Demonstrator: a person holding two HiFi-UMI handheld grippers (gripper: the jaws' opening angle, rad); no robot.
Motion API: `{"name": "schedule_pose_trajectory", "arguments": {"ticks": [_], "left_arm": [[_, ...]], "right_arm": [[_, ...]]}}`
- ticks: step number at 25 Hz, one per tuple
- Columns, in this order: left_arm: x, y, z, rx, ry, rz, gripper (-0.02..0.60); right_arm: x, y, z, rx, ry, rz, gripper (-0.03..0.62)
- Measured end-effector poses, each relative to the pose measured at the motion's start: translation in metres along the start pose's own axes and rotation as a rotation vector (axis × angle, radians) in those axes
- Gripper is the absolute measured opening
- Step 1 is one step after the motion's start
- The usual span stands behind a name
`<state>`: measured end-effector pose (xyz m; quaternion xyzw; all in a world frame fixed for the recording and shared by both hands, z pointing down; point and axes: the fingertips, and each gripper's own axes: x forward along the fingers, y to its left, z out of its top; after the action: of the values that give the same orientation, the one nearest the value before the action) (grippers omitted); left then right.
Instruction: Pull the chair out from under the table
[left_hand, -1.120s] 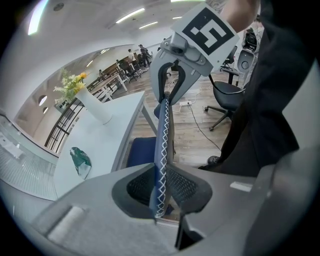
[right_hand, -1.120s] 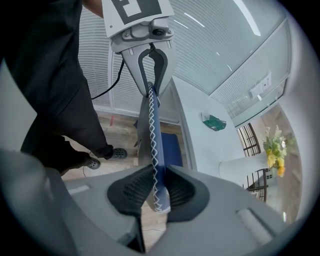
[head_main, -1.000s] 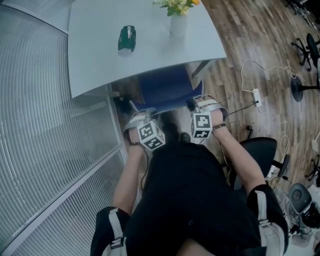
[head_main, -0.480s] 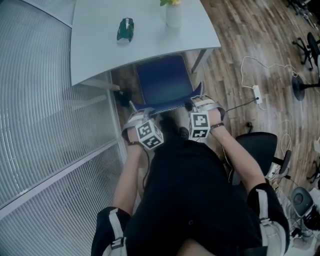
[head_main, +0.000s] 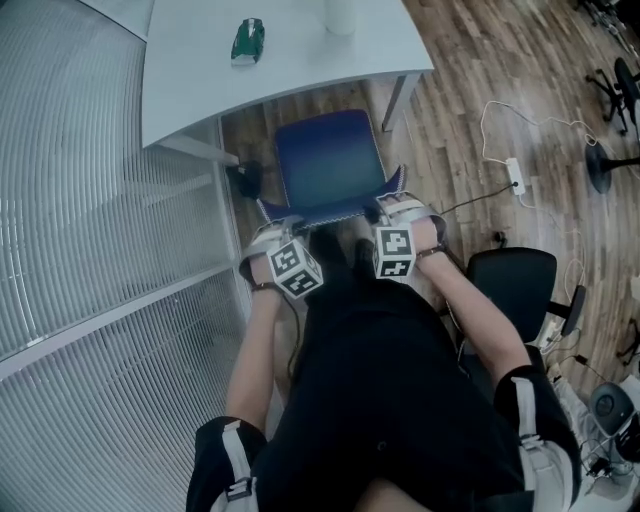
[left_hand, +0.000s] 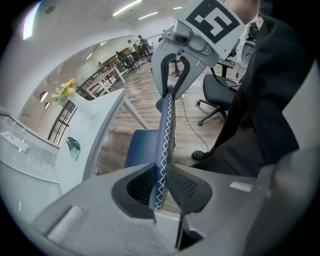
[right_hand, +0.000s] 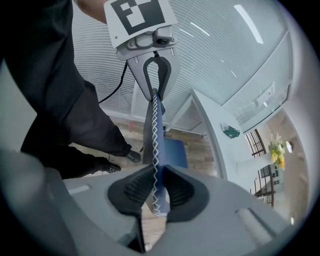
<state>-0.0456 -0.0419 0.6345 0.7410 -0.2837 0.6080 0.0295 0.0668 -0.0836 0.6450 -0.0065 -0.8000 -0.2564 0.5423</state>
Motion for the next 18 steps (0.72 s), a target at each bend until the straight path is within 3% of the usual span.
{"name": "schedule_pose_trajectory", "arguments": {"ticks": [9,18], "left_arm": [[-0.016,-0.034,-0.014,-0.004,0.007,-0.01,0.075],[-0.028,-0.059,-0.036,0.06,-0.032,-0.045,0.072]], "right_arm": [[-0.015,0.035,0.019,0.014,-0.024,0.014,0.071],[-0.019,0.071,0.038,0.065,0.028,0.053,0.069]]}}
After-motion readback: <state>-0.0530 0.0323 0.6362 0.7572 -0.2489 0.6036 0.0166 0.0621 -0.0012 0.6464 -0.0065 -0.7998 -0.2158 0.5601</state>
